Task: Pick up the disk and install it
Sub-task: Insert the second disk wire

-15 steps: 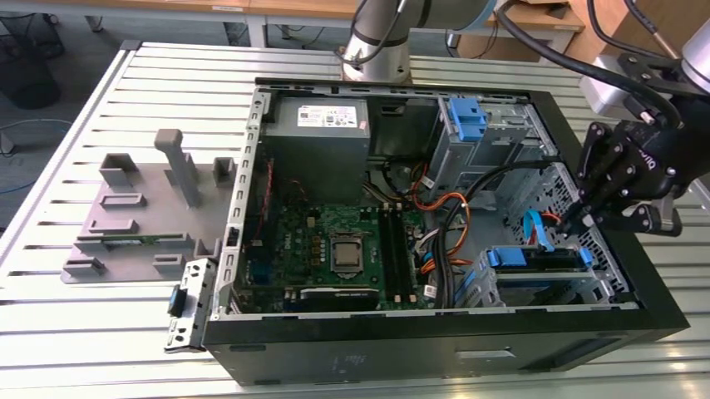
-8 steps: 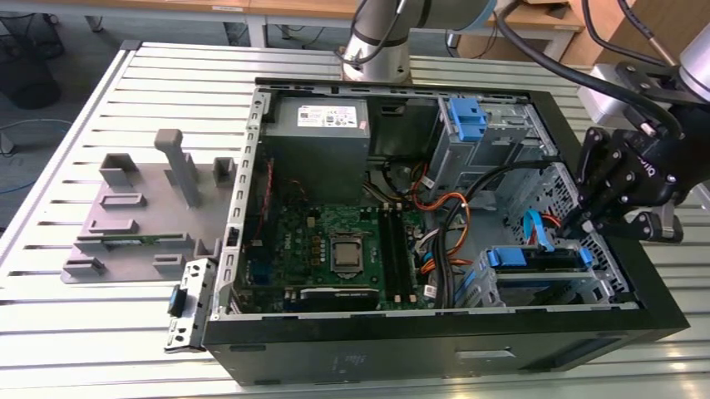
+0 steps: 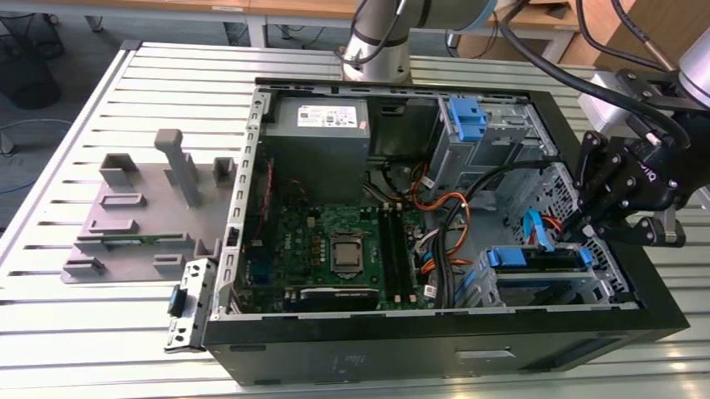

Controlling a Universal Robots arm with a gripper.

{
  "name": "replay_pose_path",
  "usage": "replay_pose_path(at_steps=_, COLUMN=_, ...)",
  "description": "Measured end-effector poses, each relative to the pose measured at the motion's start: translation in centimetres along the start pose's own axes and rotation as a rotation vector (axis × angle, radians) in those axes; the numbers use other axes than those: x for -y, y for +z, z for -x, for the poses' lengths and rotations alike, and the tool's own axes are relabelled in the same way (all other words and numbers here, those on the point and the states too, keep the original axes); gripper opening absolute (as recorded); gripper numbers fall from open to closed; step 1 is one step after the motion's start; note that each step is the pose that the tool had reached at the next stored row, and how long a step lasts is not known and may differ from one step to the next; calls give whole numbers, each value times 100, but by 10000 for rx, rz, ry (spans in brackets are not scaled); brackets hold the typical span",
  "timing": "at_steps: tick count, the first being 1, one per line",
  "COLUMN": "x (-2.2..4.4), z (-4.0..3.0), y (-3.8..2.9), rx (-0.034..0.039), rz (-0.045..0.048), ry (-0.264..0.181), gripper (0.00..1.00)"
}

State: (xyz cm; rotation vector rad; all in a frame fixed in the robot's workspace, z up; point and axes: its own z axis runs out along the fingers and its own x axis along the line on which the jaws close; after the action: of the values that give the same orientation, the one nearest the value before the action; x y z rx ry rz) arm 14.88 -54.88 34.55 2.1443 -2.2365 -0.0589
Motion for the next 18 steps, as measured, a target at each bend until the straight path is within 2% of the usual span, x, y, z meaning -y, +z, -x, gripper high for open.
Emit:
replay_pose_path(at_steps=5, x=0, z=0, y=1, rx=-1, rz=0, ry=-36, gripper=16)
replay_pose_path(at_steps=14, x=-7, z=-16, y=11, rx=-38, rz=-107, ry=-735, gripper=16)
replay_pose_path(at_steps=18, x=-24, z=-26, y=19, rx=-46, rz=-144, ry=-916, gripper=16)
